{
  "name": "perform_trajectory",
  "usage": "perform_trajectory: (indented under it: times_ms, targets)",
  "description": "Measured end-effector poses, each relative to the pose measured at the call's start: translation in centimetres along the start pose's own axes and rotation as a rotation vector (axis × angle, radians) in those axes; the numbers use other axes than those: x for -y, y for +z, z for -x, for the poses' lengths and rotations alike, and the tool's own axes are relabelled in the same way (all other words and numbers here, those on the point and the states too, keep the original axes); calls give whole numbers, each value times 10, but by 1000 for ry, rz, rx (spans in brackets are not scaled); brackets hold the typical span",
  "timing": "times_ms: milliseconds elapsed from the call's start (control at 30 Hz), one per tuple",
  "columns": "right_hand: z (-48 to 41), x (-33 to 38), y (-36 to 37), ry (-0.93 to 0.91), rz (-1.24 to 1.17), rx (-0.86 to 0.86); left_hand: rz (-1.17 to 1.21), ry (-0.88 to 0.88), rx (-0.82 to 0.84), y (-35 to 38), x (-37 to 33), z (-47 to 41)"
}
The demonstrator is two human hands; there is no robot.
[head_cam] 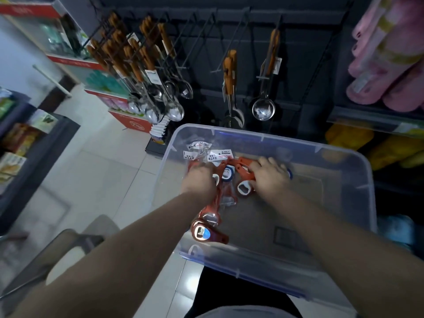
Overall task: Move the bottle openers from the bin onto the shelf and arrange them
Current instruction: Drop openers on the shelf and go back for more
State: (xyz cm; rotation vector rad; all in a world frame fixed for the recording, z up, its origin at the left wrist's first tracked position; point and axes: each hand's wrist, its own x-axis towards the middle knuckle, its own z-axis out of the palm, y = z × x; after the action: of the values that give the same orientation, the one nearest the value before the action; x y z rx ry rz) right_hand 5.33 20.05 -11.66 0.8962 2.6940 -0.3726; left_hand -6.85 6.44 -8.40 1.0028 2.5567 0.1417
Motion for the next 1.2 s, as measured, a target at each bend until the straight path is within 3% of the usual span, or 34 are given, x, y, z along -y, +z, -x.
perform_trajectory:
  times_ms: [200, 333, 533, 733, 833, 967, 1067, 1200]
  targets:
    - [4, -1, 6, 56, -121, -41, -24, -5, -8, 0, 3, -1]
    - [-1, 2, -1, 135, -63, 54, -56, -49, 11, 5, 9, 2]
    - [14, -4, 5, 113, -51, 6, -203, -44, 21, 10, 10, 5]
    - [45, -22, 9, 245, -386, -180, -95, -127, 89, 7, 3, -5]
    - [43, -19, 0, 150, -459, -163, -145, -122, 70, 12, -4, -12]
    - [32, 0, -5, -64, -273, 11, -243, -42, -10, 11, -8, -13]
    - [27, 7, 7, -26, -83, 68, -308, 122, -15, 6, 0, -13]
    - [35, 8, 17, 97, -135, -30, -333, 180, 136, 3, 5, -17]
